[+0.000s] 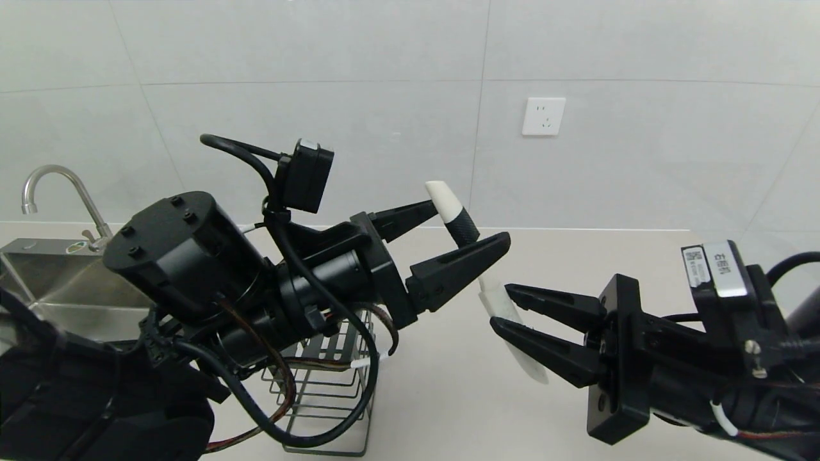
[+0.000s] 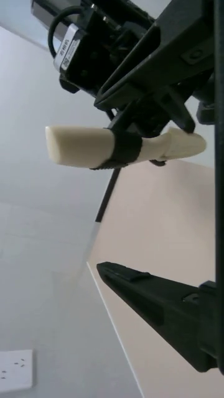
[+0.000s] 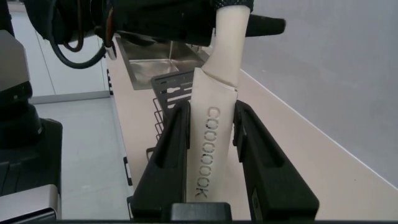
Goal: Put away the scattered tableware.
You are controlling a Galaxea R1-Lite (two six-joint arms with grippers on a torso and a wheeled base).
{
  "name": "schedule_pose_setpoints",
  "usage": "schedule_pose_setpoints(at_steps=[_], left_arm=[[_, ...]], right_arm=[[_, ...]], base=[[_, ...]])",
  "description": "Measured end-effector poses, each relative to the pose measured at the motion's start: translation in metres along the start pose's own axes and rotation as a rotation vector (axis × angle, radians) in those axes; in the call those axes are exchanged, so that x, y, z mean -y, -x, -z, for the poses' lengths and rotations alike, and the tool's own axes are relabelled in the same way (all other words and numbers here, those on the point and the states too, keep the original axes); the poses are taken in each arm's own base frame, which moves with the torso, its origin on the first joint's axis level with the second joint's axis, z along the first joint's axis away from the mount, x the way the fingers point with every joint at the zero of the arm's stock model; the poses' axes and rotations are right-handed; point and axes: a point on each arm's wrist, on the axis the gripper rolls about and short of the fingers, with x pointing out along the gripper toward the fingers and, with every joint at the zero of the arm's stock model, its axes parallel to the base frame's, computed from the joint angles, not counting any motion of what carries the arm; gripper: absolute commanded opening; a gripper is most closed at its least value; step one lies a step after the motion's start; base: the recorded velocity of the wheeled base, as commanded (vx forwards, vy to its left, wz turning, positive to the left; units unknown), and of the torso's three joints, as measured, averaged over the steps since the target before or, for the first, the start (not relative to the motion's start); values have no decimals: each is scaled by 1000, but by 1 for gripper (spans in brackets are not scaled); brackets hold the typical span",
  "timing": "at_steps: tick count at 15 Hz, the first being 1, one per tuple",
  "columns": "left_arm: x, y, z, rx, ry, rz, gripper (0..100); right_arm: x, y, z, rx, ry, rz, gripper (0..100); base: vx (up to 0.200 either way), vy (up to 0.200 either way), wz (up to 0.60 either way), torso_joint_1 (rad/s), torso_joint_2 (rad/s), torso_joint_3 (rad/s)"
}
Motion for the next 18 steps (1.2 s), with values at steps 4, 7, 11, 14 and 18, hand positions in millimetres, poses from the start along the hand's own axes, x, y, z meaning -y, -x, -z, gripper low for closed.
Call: schedule_pose_setpoints(at_steps=[4, 7, 11, 14, 18], left_arm=[[-3, -17, -4, 64, -18, -8, 100], [-4, -20, -5, 71, -19, -4, 100], [-4, -29, -16, 144, -52, 19, 100], [-5, -31, -16, 149, -53, 21, 0], [-4, -33, -14, 147, -50, 26, 0]], right_arm=[[8, -1, -2, 8, 7, 33, 0], [16, -6, -6, 28, 18, 55, 0], [25, -19, -9, 48, 28, 65, 0], [29, -26, -10, 57, 34, 70, 0], [33, -32, -11, 69, 41, 72, 0]], base=[[0, 0, 0, 0, 0, 0], [0, 0, 0, 0, 0, 0], [0, 0, 0, 0, 0, 0], [0, 0, 0, 0, 0, 0], [0, 0, 0, 0, 0, 0]])
